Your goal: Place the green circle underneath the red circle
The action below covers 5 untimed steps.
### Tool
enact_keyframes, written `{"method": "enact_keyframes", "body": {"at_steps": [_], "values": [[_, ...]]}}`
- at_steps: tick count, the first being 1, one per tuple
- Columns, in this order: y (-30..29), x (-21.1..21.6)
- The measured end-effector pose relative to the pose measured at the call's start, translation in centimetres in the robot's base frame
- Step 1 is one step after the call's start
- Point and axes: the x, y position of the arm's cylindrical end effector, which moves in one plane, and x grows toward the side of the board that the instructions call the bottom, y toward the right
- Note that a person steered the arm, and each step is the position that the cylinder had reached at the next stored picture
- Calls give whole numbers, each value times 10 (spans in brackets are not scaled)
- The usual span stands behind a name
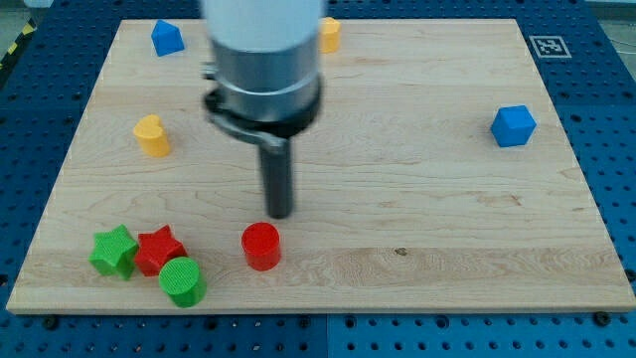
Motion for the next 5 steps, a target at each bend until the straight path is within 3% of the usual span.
{"method": "enact_keyframes", "body": {"at_steps": [1, 3, 5], "values": [[-82, -24], [-231, -21], [-214, 54]]}}
